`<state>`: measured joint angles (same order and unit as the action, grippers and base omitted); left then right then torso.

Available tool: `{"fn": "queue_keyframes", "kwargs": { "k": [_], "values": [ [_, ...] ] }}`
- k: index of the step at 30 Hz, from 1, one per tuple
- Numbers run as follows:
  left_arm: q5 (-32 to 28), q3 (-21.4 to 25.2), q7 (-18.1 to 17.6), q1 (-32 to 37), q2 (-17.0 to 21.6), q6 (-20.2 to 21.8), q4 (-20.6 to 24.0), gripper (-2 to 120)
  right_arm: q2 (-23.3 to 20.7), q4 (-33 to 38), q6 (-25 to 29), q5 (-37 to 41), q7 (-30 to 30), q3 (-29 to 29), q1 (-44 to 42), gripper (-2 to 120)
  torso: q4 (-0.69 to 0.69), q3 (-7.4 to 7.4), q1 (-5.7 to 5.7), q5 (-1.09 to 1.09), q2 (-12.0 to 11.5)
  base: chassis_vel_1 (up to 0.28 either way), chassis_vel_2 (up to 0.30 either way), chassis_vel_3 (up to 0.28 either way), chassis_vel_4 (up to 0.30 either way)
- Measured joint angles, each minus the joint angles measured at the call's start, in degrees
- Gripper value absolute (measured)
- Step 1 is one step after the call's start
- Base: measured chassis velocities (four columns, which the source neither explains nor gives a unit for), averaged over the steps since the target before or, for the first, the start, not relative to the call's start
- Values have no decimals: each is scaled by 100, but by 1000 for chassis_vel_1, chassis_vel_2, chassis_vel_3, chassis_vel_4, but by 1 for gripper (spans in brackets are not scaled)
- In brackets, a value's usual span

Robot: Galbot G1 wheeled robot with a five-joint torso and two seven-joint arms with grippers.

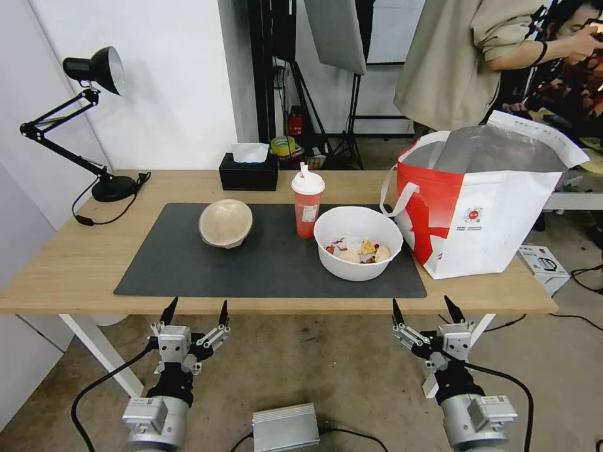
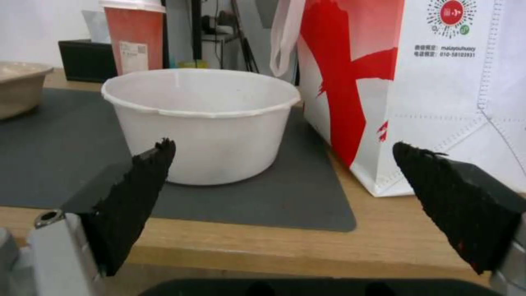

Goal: Pick up the trash from the table and place it into the takeout bag.

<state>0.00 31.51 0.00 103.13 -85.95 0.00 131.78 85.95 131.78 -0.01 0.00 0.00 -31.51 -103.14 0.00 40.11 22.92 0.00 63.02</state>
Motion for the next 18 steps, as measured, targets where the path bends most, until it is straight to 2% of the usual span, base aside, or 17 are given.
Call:
{"fn": "queue_keyframes", "kwargs": {
  "k": [18],
  "values": [
    [0,0,0,0,0,0,0,100,0,0,0,0,0,0,0,100,0,0,0,0,0,0,0,0,0]
  ]
}}
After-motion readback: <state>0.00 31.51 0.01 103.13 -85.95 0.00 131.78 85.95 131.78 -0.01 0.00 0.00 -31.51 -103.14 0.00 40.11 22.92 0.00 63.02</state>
